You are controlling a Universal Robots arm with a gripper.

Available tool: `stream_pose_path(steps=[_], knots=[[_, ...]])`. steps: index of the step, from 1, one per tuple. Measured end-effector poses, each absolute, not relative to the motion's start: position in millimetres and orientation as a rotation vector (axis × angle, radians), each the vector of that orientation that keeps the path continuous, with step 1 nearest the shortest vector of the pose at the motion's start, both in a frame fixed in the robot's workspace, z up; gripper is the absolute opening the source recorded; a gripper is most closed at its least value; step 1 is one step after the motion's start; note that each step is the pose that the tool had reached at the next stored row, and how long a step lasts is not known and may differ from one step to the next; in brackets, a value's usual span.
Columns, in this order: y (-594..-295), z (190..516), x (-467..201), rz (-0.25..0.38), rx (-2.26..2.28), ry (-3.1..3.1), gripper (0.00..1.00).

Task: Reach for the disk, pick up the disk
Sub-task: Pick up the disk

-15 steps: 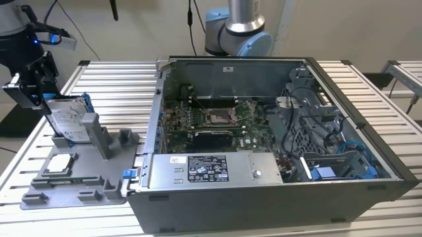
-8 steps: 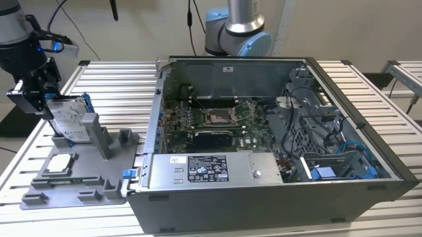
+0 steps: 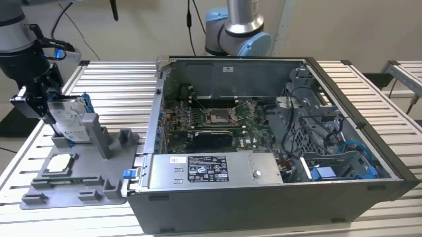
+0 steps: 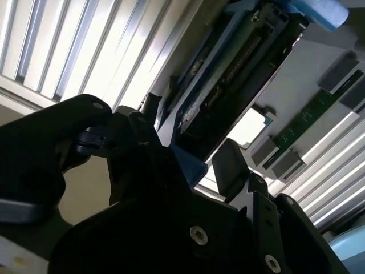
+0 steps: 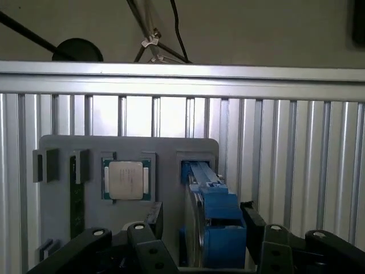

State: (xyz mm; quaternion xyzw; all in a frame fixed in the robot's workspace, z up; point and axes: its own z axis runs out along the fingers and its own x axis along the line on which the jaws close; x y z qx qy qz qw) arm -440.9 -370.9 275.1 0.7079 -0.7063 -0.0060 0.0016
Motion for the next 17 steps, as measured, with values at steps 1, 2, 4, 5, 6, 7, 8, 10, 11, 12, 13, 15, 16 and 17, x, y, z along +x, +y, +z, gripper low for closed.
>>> stream_pose_path(steps=[1, 2, 4, 5, 6, 7, 8, 10, 11, 12, 13, 15, 16, 17], knots=[[-370.8, 273.4, -440.9, -0.02, 2.22, -2.219, 1.0], [-370.8, 271.6, -440.9, -0.021, 2.219, -2.221, 1.0], [-370.8, 268.4, -440.9, -0.023, 2.217, -2.225, 1.0], [-370.9, 267.5, -440.9, -0.023, 2.217, -2.225, 1.0], [-370.9, 267.3, -441.0, -0.023, 2.217, -2.225, 1.0], [-370.9, 267.3, -441.0, -0.023, 2.216, -2.225, 1.0], [-370.9, 267.3, -441.0, -0.023, 2.216, -2.225, 0.0], [-370.9, 267.0, -441.0, -0.023, 2.217, -2.226, 0.0], [-370.9, 267.0, -441.0, -0.023, 2.217, -2.226, 0.0], [-370.9, 267.0, -441.0, -0.023, 2.217, -2.226, 0.0], [-370.9, 267.0, -441.0, -0.023, 2.217, -2.226, 0.0], [-370.9, 267.0, -441.0, -0.023, 2.217, -2.226, 0.0], [-370.9, 267.1, -441.0, -0.023, 2.217, -2.225, 0.0], [-370.9, 267.0, -441.0, -0.023, 2.217, -2.225, 0.0]])
